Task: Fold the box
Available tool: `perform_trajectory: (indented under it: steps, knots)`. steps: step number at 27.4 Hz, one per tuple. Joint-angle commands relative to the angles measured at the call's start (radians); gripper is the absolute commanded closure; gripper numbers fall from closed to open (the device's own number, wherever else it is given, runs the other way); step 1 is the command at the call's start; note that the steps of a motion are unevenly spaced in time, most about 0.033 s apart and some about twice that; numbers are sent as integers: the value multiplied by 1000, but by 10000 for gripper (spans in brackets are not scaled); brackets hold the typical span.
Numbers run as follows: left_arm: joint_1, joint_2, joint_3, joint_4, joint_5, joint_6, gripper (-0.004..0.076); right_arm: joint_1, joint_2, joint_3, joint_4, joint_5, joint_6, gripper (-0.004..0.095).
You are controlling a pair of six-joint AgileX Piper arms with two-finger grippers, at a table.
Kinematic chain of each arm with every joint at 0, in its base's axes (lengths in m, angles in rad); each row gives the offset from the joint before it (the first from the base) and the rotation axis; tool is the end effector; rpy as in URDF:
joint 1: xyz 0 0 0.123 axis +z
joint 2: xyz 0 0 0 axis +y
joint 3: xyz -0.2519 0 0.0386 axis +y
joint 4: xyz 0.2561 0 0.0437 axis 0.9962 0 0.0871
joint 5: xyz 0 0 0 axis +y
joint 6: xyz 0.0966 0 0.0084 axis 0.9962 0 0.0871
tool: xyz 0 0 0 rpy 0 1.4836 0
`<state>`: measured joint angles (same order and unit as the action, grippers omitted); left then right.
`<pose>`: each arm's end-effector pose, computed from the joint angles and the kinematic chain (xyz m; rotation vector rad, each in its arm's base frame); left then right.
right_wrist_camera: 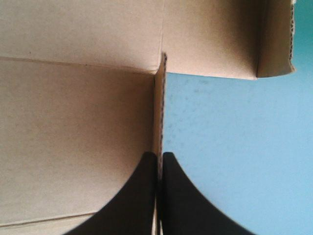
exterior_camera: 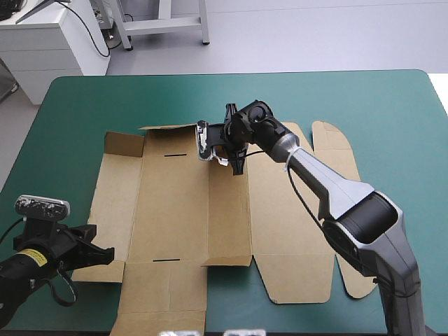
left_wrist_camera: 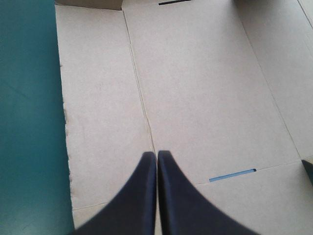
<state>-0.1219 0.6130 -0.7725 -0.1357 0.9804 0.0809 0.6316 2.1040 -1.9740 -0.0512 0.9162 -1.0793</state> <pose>0.1316 -0.0271 0.3191 0.2039 2.2929 -0.1896 0.3869 0.2782 0.2511 -1.9367 1.6518 -0.2411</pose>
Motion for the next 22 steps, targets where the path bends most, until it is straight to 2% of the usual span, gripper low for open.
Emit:
perform_trajectory:
  steps: [1,3,10,16,18,19,22]
  knots:
    - [0,8,-35,-18,-50,-8,731,-7,-61,-34,5,-61,9,908]
    - [0,8,-35,-18,-50,-6,731,-7,-61,-34,-6,-70,9,856]
    - [0,8,-35,-18,-50,-2,731,-11,-61,-34,-28,-119,26,541]
    - [0,8,-35,-14,-50,-10,731,-28,-77,-34,-43,-119,27,519]
    - [0,9,-35,-12,-50,-32,731,-41,-111,-34,-48,-87,105,519]
    - [0,14,-35,-7,-52,-47,731,-55,-146,-34,-67,-60,213,519]
    - [0,30,-35,-7,-54,-47,731,-74,-204,-34,-133,-30,328,519]
